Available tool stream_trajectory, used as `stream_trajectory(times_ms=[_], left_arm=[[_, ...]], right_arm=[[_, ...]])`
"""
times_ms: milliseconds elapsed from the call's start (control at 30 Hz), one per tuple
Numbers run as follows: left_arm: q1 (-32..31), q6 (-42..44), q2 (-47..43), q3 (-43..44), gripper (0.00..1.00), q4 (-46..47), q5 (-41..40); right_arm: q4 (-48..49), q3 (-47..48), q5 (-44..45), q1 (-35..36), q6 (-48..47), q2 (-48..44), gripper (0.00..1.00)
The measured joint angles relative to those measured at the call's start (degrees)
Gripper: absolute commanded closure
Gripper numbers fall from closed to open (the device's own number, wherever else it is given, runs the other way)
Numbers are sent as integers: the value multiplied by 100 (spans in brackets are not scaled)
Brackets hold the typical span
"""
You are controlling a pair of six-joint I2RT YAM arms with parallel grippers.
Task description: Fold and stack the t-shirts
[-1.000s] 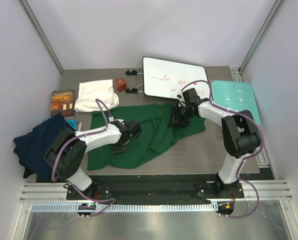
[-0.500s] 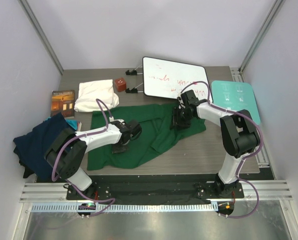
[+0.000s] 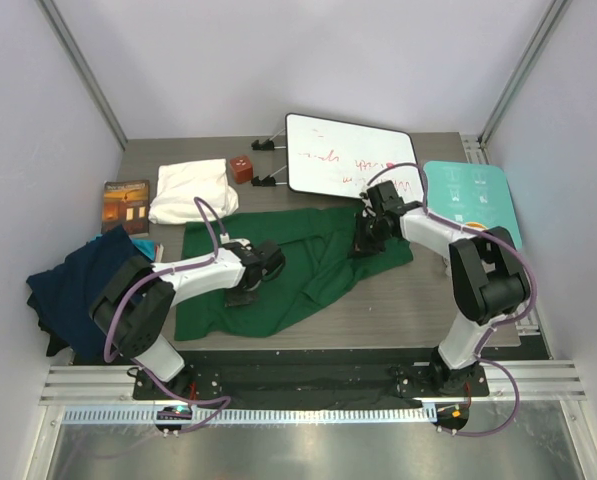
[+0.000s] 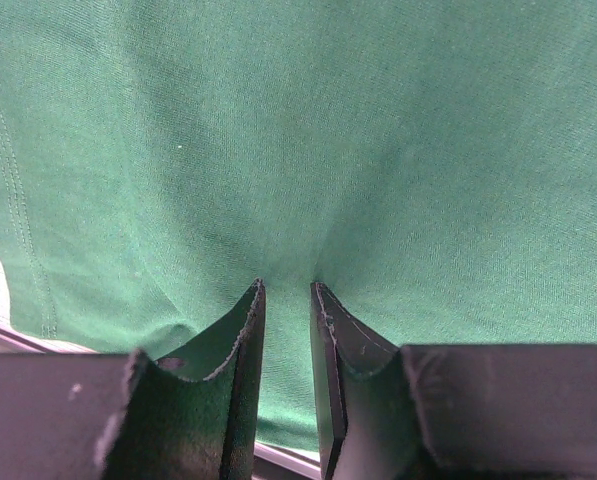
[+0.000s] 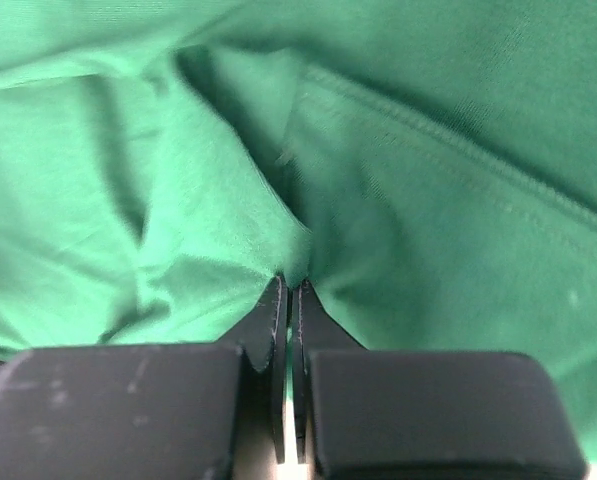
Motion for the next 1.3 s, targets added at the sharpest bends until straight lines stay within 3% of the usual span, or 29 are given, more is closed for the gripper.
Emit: stream_trajectory(times_ms=[300, 900, 967, 1000, 1067, 1100, 1300], left_arm=[[-63, 37, 146, 116, 75, -90, -44], [-111, 98, -52, 90, 69, -98, -125], [-118, 96, -195, 68, 69, -98, -127], [-118, 96, -273, 68, 69, -96, -127], [-118, 94, -348, 63, 69, -87, -129], [-118, 87, -350, 61, 69, -87, -129], [-120, -4, -334, -170, 70, -57, -122]], right_arm=[[-238, 280, -275, 0, 61, -986, 99], [-575, 619, -422, 2, 264, -1508, 96], [-496, 702, -509, 24, 358, -1235, 92], [-466, 776, -525, 37, 409, -1040, 82], [-444, 1067, -525, 118, 498, -527, 73], [-442, 1244, -533, 175, 527, -254, 62], [-87, 1598, -817, 608, 691, 378, 55]])
